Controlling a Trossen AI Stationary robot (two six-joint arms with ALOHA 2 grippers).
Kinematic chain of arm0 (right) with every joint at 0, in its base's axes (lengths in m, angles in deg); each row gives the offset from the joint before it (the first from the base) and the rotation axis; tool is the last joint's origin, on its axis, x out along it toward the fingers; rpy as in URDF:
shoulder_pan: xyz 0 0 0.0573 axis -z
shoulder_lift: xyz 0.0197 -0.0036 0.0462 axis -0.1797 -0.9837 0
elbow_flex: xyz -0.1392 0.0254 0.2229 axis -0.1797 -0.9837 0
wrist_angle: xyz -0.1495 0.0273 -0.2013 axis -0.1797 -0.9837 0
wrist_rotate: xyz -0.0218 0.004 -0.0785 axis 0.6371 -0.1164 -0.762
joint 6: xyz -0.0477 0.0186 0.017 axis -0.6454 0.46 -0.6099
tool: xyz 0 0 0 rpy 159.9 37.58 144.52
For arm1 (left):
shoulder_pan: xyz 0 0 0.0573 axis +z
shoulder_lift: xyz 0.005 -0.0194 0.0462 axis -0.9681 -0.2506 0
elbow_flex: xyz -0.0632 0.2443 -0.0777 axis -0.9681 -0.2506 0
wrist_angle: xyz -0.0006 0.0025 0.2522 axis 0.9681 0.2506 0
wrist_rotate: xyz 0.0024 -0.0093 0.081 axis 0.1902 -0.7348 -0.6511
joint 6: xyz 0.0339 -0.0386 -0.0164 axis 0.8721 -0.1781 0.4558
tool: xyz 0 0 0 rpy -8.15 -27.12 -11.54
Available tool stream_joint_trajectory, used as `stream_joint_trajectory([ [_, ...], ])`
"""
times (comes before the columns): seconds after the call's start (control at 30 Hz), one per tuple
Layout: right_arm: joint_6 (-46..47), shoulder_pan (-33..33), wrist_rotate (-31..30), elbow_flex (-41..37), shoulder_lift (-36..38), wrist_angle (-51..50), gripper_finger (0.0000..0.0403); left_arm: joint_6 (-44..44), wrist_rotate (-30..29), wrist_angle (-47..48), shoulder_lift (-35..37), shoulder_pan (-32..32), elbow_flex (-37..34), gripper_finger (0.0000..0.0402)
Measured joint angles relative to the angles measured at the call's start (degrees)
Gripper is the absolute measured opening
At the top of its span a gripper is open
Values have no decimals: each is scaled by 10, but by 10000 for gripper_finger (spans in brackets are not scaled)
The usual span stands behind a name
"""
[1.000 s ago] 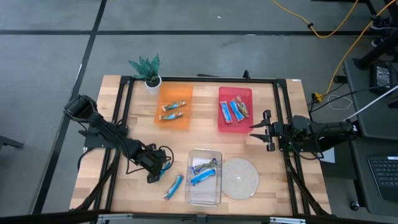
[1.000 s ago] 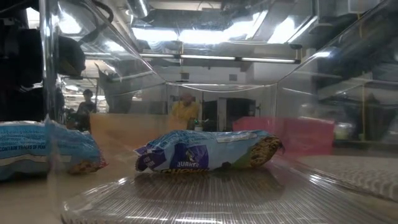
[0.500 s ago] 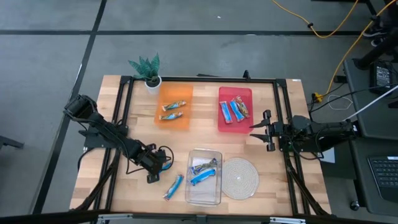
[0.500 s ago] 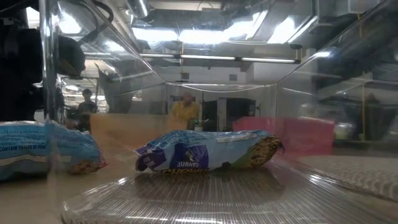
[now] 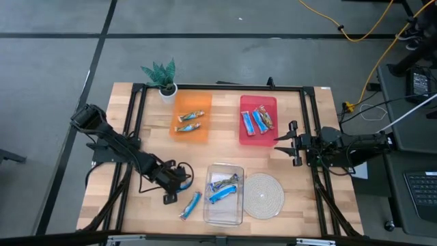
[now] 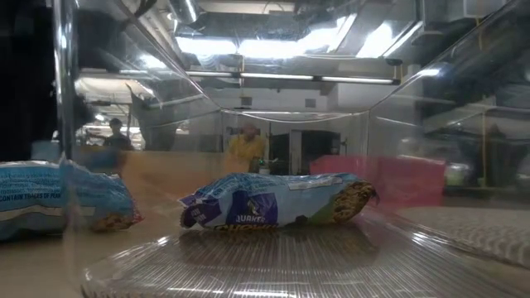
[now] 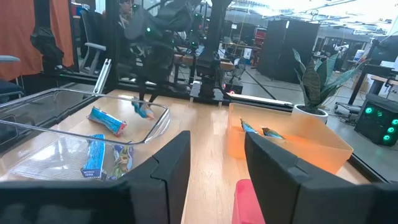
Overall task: Pick and place Granola Bars by type
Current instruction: Put the yellow granola bar into the orange bin
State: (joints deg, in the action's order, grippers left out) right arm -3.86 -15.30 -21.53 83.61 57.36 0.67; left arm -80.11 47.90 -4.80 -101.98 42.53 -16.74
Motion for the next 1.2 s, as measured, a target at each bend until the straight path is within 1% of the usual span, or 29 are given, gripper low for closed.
stream_joint_trajectory([
  [0.27, 0, 0, 0, 0, 0, 0, 155, 61, 0, 24, 0, 17, 66, 42],
  [0.4, 0, 0, 0, 0, 0, 0, 155, 89, -1, 58, 0, 25, 104, 41],
  [0.53, 0, 0, 0, 0, 0, 0, 155, 118, -5, 122, 0, 31, 153, 42],
  [0.83, 0, 0, 0, 0, 0, 0, 155, 173, -85, 244, 0, 31, 281, 41],
  [1.07, 0, 0, 0, 0, 0, 0, 155, 227, -161, 291, 0, 37, 363, 37],
  [1.2, 0, 0, 0, 0, 0, 0, 155, 244, -187, 307, 0, 58, 398, 37],
])
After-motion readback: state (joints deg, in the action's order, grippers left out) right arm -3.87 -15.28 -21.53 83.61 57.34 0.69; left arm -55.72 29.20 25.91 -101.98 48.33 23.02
